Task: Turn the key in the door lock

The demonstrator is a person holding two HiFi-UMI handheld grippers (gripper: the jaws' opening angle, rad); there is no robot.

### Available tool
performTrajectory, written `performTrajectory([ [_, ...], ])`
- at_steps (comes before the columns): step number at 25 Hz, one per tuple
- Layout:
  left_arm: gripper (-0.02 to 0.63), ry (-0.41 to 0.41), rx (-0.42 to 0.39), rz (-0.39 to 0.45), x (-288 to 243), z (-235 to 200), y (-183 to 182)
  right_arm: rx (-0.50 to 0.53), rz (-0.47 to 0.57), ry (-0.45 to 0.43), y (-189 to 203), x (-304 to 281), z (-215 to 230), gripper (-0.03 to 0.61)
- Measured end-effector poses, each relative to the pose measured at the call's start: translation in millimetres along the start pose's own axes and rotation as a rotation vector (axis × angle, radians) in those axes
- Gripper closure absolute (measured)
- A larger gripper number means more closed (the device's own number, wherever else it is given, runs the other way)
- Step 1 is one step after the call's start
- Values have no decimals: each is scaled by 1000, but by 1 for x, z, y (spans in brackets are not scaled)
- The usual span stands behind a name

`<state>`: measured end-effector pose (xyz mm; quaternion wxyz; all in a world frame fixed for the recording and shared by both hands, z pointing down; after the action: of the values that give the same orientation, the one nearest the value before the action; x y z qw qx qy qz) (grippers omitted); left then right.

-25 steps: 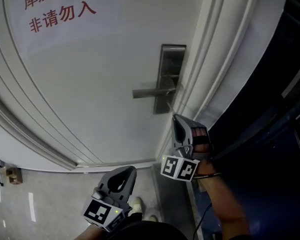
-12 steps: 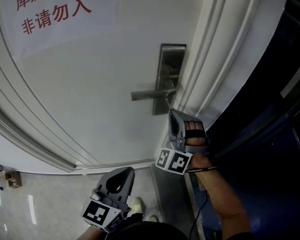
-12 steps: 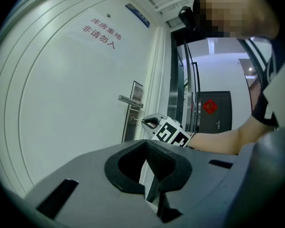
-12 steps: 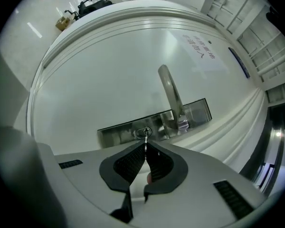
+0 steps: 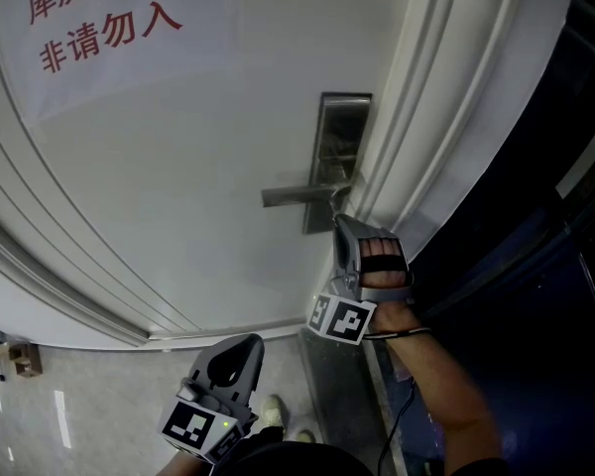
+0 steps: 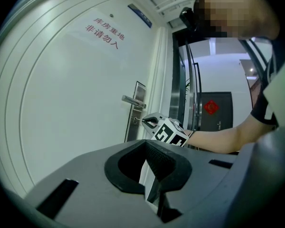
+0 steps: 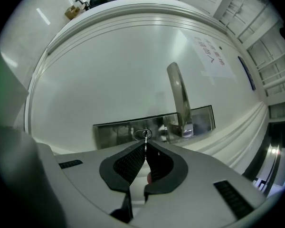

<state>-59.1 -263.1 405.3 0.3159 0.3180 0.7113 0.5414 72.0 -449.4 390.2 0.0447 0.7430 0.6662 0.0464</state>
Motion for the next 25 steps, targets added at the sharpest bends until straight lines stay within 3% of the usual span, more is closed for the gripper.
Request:
performTrajectory([
  [14, 611, 17, 32, 9, -7, -1, -3, 169, -50, -39, -13, -23, -1, 558],
  [25, 610, 12, 34, 17, -5, -7, -2, 175, -52, -29, -15, -32, -4, 558],
])
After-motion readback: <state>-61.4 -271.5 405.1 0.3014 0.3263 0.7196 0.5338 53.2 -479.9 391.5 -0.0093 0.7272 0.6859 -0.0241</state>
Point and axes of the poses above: the fingertips, and each gripper's own axes: x backward along the fingers, z to its right, y out of its underside, the point moved 2 cm from there along x, backward along the fingers, and after that the axes turned 1 degree about -z, right-handed, at the moved point
